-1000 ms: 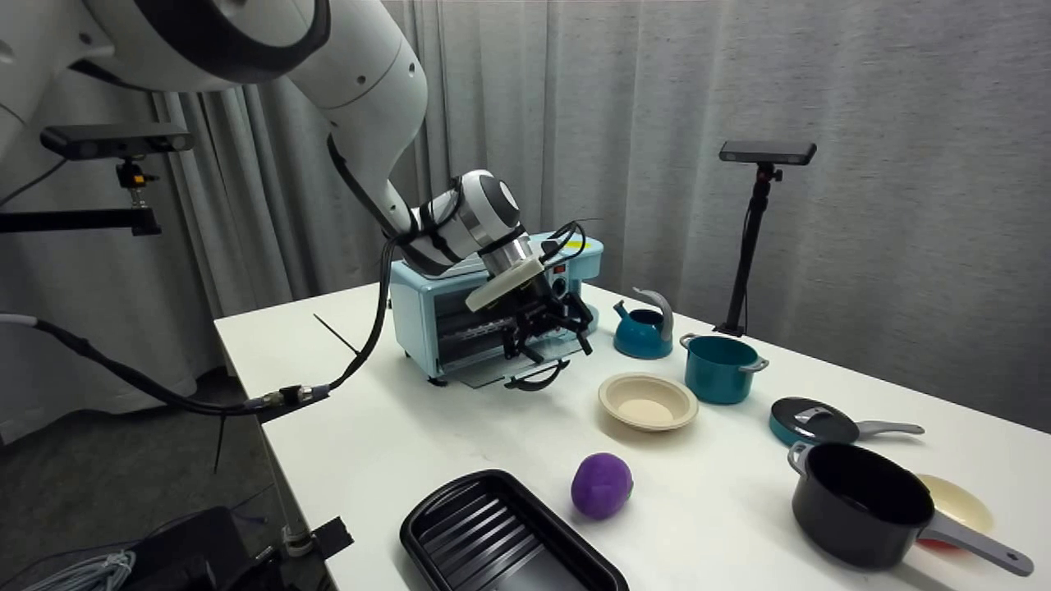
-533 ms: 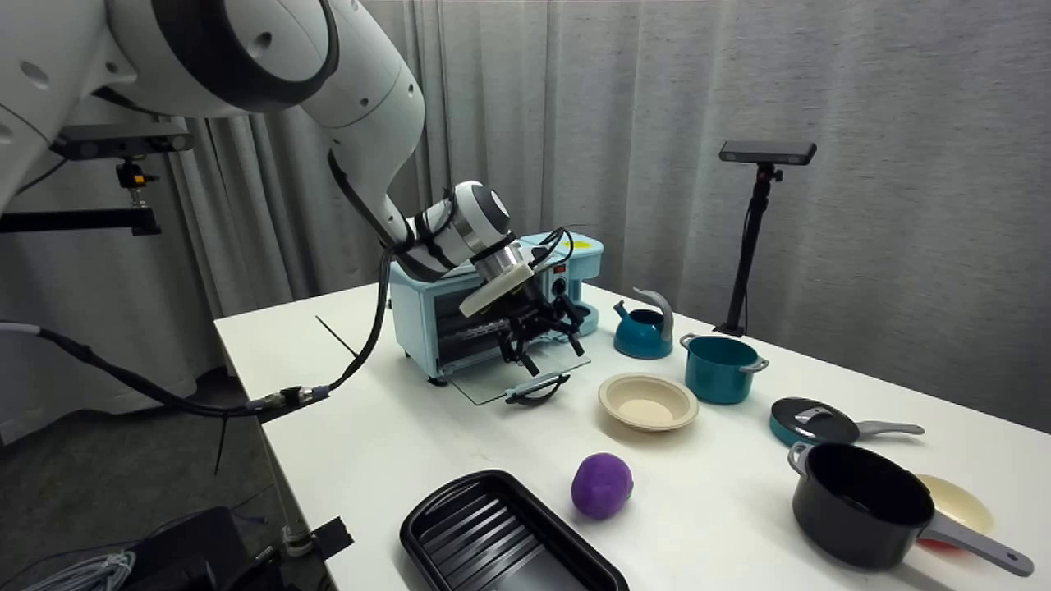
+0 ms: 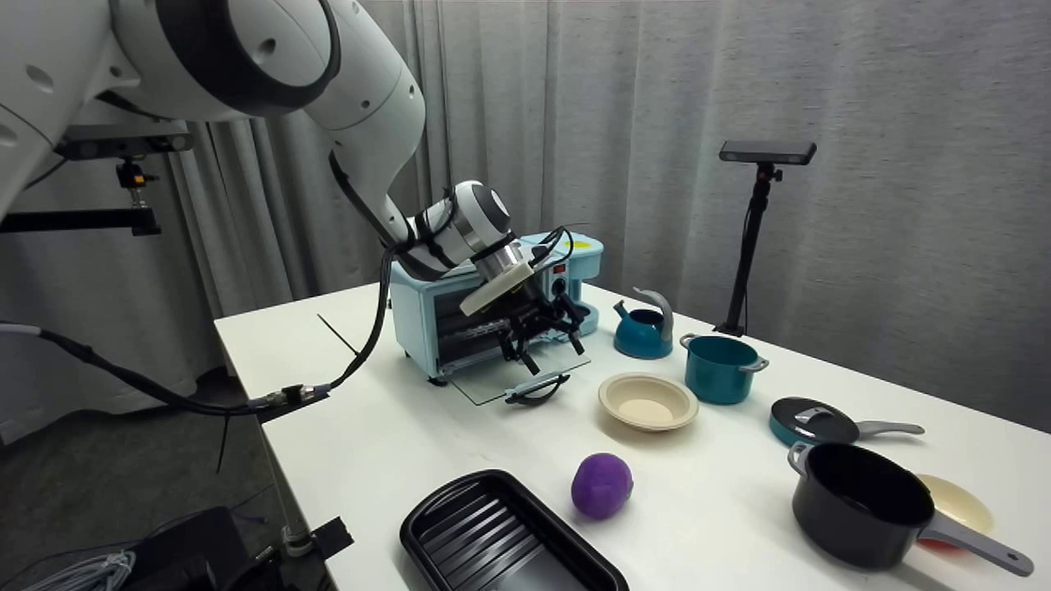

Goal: Open the oven door

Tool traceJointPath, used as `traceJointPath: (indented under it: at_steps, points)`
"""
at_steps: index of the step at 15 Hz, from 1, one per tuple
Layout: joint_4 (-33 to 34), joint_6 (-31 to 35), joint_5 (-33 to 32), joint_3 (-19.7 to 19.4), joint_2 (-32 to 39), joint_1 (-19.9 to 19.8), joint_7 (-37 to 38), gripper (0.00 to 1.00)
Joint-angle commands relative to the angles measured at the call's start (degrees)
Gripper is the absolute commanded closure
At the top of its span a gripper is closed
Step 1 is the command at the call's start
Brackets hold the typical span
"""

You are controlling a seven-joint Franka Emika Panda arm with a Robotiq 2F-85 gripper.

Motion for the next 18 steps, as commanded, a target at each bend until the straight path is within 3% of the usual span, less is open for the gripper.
traceJointPath:
  at_steps: [1,18]
  points:
    - [0.6,0.6,-0.1,0.4,-0.2,0.2,0.4,0.00]
    - [-5.5,10.0,5.5,1.4,-7.4,-1.7,-0.7,0.00]
